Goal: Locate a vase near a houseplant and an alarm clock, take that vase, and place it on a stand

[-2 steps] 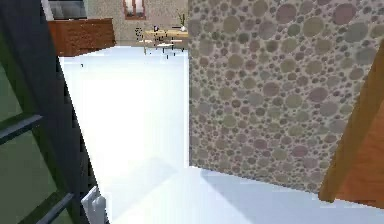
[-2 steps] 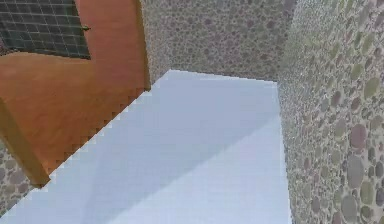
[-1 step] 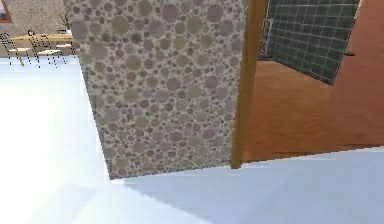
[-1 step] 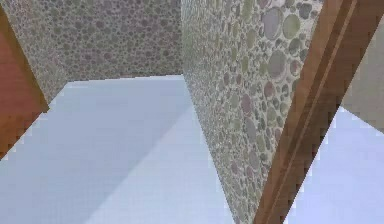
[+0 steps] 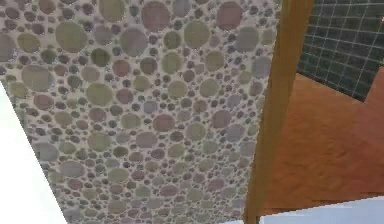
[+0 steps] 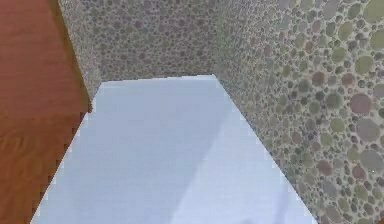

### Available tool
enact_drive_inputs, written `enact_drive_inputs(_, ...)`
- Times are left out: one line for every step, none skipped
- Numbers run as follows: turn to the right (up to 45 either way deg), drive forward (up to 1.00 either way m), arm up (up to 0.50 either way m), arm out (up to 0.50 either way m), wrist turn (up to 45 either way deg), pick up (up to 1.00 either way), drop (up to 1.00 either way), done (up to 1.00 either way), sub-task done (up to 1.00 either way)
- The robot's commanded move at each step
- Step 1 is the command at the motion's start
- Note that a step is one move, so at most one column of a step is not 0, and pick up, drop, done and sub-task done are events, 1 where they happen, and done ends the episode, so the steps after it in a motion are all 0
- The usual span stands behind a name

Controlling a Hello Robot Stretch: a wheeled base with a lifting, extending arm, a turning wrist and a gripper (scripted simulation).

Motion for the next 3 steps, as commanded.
enact_drive_inputs(-45.0, 0.00, 0.00, 0.00, 0.0, 0.00, 0.00, 0.00, 0.00)
enact_drive_inputs(-3.0, 0.00, 0.00, 0.00, 0.0, 0.00, 0.00, 0.00, 0.00)
enact_drive_inputs(0.0, 0.40, 0.00, 0.00, 0.0, 0.00, 0.00, 0.00, 0.00)
